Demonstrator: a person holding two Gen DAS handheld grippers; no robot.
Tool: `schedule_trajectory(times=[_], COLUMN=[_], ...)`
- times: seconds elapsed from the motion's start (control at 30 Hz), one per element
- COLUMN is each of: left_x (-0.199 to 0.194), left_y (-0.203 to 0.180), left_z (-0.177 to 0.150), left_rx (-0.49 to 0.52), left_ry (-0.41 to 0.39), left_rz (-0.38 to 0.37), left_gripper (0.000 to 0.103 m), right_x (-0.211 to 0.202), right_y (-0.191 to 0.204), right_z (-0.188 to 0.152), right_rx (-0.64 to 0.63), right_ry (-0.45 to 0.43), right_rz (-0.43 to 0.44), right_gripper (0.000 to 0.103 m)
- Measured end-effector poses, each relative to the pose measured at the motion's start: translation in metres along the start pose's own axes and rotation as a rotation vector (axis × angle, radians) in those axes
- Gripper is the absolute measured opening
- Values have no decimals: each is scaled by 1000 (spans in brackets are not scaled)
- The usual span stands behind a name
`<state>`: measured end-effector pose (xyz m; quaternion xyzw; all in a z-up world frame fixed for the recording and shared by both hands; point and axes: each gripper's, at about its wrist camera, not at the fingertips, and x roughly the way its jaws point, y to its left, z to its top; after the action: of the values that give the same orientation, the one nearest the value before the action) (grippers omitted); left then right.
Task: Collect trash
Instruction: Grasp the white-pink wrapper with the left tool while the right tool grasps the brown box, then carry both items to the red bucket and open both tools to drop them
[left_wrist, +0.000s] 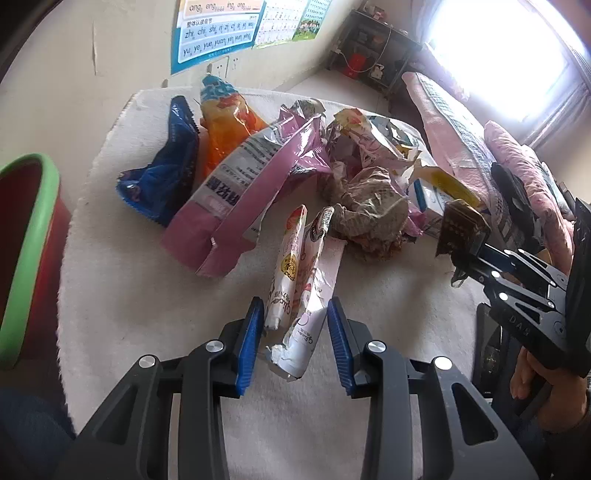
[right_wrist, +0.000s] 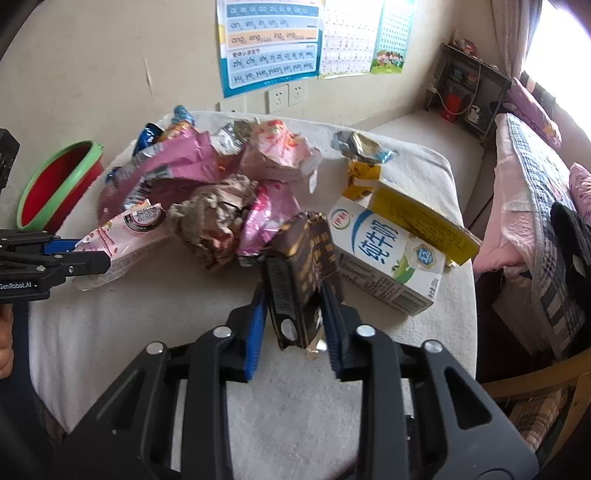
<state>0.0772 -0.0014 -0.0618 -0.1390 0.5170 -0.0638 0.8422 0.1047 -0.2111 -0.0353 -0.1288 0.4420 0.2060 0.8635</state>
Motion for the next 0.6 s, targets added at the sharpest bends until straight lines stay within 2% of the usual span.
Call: schedule_trajectory(times=[0.33,0.6], left_x=[-20,-41], left_y=[-6,-6], left_z=[-8,-5], left_rx=[6,4], left_ry=[-28,-81], left_rz=[-17,-20], left_gripper=[33,33], right_x=[-23,-38], right_y=[0,10], right_z=[2,14], right_rx=[9,12], right_ry=[-35,-76], right_rz=[8,41], right_gripper=[27,27])
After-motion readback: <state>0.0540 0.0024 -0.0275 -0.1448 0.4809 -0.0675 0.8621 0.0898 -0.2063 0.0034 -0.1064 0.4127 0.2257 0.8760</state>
